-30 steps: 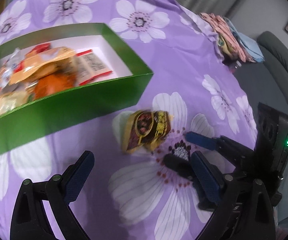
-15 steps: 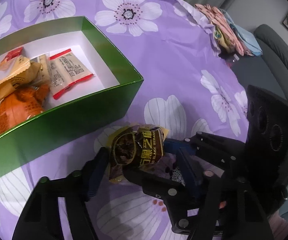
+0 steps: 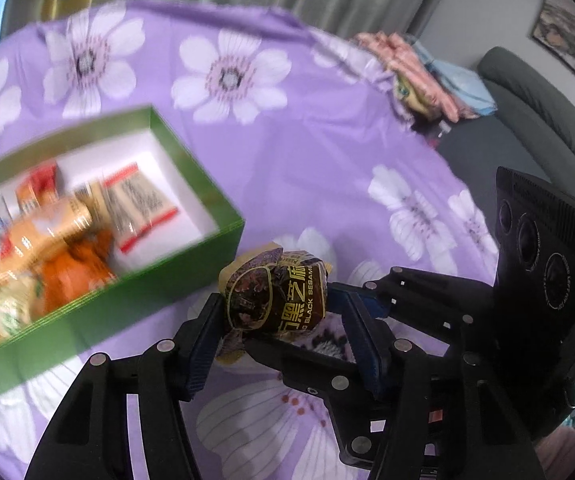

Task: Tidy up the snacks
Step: 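Carry the candy over the box and open the left tool to drop it, then withdraw the open left tool from the box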

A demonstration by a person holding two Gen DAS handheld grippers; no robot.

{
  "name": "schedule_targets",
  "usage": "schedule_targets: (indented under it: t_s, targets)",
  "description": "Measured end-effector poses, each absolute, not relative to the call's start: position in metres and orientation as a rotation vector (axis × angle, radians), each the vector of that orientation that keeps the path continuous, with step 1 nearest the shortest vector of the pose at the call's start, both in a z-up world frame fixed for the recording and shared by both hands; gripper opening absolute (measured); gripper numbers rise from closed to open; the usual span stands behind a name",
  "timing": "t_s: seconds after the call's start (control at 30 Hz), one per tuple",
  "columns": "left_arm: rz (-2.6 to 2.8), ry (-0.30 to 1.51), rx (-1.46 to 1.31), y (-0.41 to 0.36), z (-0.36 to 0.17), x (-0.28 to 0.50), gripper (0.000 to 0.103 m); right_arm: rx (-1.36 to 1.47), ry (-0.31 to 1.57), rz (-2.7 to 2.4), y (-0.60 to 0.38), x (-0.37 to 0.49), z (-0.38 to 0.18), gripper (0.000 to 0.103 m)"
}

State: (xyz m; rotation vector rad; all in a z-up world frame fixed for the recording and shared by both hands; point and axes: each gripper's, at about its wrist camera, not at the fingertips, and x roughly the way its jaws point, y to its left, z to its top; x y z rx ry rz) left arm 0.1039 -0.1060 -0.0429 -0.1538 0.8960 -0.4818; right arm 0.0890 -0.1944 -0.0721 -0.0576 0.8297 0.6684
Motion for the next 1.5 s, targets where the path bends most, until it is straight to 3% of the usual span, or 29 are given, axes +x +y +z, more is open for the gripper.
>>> schedule_targets:
  t_s: [0.33,0.6,0.7,0.83,0.93,1.03,1.17,1.5]
  targets:
    - [-0.386,0.773,-0.149,-0.058,-0.003,0.122,0.060,-0.118,0.697,0.727,-0.153,0.117,-0.020,0.044]
    - [-0.251,0.847,-0.222,-0.002,-0.029,0.156,0.060,-0.073,0.783,0.823,-0.104,0.161,-0.043,0.049]
    - [-0.213,0.851,-0.213,0.004,-0.030,0.154,0.061,-0.094,0.836,0.793,-0.091,0.166,-0.051,0.056]
    - [-0.140,0.840,-0.172,0.008,-0.017,0.142,0.080,-0.133,0.875,0.732,-0.090,0.160,-0.049,0.066]
    - [-0.087,0.826,-0.134,0.010,-0.001,0.129,0.082,-0.156,0.880,0.665,-0.096,0.152,-0.036,0.073]
    - [-0.012,0.798,-0.087,0.011,0.020,0.113,0.101,-0.173,0.856,0.610,-0.108,0.140,-0.011,0.082]
    - [0.034,0.775,-0.097,0.018,0.045,0.096,0.101,-0.213,0.802,0.544,-0.117,0.125,0.024,0.096]
    - [0.131,0.722,-0.083,0.026,0.093,0.062,0.101,-0.261,0.728,0.559,-0.114,0.090,0.092,0.098]
